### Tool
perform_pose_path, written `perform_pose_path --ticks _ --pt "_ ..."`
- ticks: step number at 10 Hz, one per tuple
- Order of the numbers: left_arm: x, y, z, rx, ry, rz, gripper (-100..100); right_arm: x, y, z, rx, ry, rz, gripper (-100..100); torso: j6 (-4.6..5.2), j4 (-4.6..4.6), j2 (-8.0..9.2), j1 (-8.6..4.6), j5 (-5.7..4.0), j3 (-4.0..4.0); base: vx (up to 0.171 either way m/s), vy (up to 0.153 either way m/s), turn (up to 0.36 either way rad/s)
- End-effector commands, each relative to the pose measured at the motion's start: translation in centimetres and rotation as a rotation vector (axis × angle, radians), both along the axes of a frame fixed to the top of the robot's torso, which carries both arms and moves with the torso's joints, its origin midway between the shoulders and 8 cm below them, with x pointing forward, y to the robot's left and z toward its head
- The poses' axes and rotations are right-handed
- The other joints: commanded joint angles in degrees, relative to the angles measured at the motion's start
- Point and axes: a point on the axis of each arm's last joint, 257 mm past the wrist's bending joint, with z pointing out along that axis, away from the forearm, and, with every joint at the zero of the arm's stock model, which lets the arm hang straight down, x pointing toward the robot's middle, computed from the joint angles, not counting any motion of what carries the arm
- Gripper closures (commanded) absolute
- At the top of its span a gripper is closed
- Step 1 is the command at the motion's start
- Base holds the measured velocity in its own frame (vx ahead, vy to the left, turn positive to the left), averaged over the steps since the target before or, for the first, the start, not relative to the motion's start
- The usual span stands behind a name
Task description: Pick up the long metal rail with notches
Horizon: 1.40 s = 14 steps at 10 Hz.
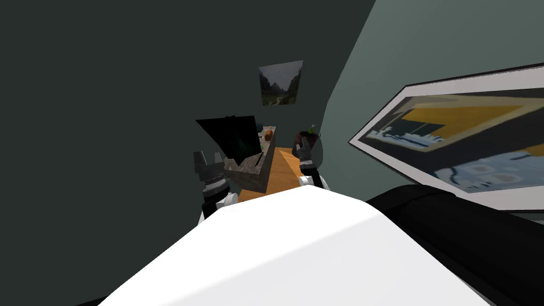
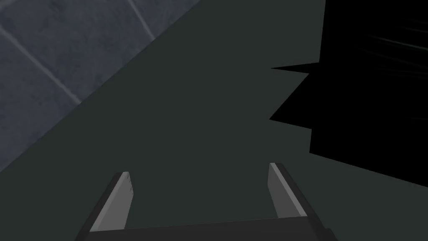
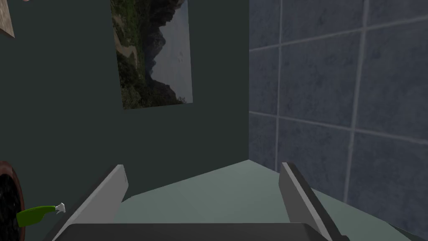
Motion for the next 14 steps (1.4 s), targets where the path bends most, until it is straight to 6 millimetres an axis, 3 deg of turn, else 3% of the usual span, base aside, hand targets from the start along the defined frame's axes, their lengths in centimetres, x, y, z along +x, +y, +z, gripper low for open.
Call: perform_pose_path --ticks 1,7,8,10,11,14 --pt "0.2 0.0 -0.7 0.029 0.023 -0.005 -100 0.0 0.0 0.0 0.000 0.000 0.000 0 0.00 0.00 0.00 0.00 0.00 0.00 0.001 -0.016 -0.059" --pt "1.1 1.8 -6.7 0.226 0.225 -0.002 -100 0.0 0.0 0.0 0.000 0.000 0.000 0 0.01 0.00 -0.01 -0.23 -0.05 0.00 0.002 -0.056 -0.110" --pt "1.1 1.7 -6.7 0.240 0.227 -0.008 -100 0.0 0.0 0.0 0.000 0.000 0.000 0 0.01 0.01 0.04 -0.27 -0.06 0.02 -0.005 -0.050 -0.053" --pt "1.2 3.3 -9.4 0.322 0.319 0.006 -100 0.0 0.0 0.0 0.000 0.000 0.000 0 0.01 0.00 0.00 -0.17 -0.04 0.00 0.008 -0.059 -0.142" --pt "1.2 3.2 -9.4 0.338 0.320 -0.001 -100 0.0 0.0 0.0 0.000 0.000 0.000 0 0.02 0.00 -0.01 -0.22 -0.05 -0.01 0.001 -0.057 -0.050" --pt "1.1 5.1 -12.1 0.438 0.419 0.011 -100 0.0 0.0 0.0 0.000 0.000 0.000 0 -0.01 0.02 0.06 -0.17 -0.04 0.04 -0.009 -0.059 -0.092"
